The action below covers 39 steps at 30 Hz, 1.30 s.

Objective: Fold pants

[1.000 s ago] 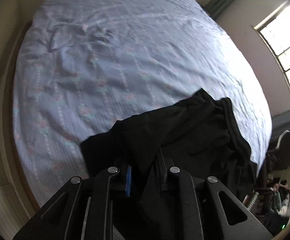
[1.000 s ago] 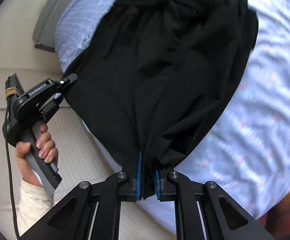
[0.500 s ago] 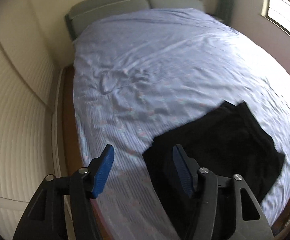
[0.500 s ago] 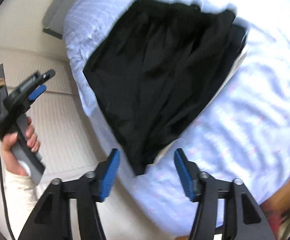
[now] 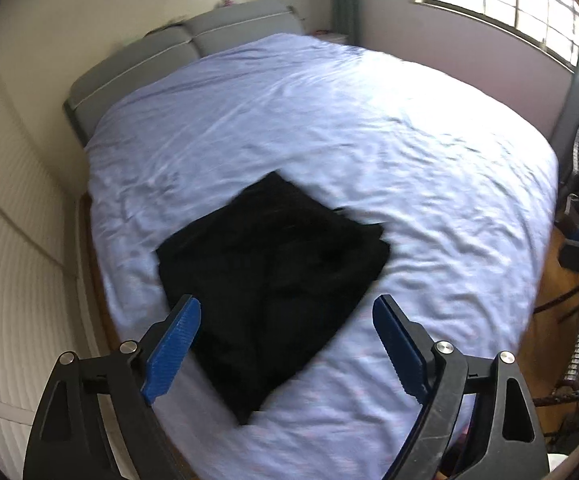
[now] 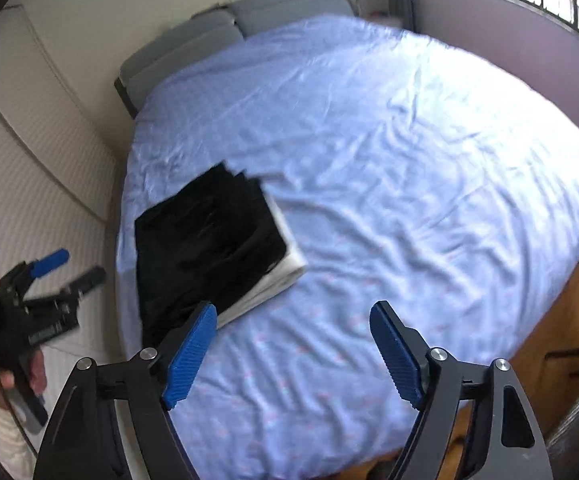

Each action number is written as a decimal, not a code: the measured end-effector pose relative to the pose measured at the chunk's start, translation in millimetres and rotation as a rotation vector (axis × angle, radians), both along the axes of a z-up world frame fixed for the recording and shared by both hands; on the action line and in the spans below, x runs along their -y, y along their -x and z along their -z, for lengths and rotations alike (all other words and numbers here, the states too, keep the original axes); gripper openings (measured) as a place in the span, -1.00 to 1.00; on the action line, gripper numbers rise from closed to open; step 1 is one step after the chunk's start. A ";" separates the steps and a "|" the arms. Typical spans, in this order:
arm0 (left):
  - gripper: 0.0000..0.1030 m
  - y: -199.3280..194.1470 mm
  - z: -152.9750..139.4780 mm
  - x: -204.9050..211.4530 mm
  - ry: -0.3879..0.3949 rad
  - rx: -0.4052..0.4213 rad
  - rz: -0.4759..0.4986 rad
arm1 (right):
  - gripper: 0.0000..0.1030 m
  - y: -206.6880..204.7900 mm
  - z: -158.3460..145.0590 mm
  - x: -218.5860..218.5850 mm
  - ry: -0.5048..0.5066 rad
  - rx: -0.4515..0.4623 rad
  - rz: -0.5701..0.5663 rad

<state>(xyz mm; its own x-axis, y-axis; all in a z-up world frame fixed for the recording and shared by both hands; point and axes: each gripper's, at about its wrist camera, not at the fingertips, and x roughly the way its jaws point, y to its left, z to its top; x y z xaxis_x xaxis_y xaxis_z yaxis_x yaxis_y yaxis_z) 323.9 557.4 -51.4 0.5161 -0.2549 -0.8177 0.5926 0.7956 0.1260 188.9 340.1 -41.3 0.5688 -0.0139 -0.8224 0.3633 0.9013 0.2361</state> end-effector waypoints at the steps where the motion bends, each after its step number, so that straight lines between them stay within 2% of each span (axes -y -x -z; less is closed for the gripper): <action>1: 0.74 14.8 -5.9 19.5 0.015 0.004 -0.005 | 0.58 7.4 -5.2 10.7 0.012 0.010 -0.002; 10: 0.83 116.0 -44.6 157.9 0.116 0.017 -0.082 | 0.64 89.1 -49.7 134.1 0.090 0.118 -0.078; 18: 0.89 164.7 -62.8 248.6 0.136 0.049 -0.110 | 0.64 116.5 -60.5 226.1 0.099 0.144 -0.117; 23: 0.91 163.1 -61.4 299.8 0.138 0.077 -0.123 | 0.64 112.3 -60.6 276.5 0.095 0.168 -0.117; 29: 0.91 136.1 -56.2 360.0 0.159 0.076 -0.152 | 0.64 83.9 -58.7 341.8 0.092 0.170 -0.118; 34: 0.91 108.9 -58.1 404.1 0.169 0.030 -0.175 | 0.64 63.7 -65.4 391.6 0.072 0.171 -0.111; 39: 0.91 99.1 -61.3 439.4 0.165 0.033 -0.195 | 0.64 49.8 -68.4 430.8 0.061 0.165 -0.120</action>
<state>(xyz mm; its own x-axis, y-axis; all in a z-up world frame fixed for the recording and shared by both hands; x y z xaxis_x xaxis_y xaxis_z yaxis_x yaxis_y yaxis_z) 224.8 118.0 9.9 0.5946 -0.2766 -0.7550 0.4236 0.9059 0.0017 139.1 -90.7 27.1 0.6960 0.0149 -0.7179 0.2139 0.9501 0.2272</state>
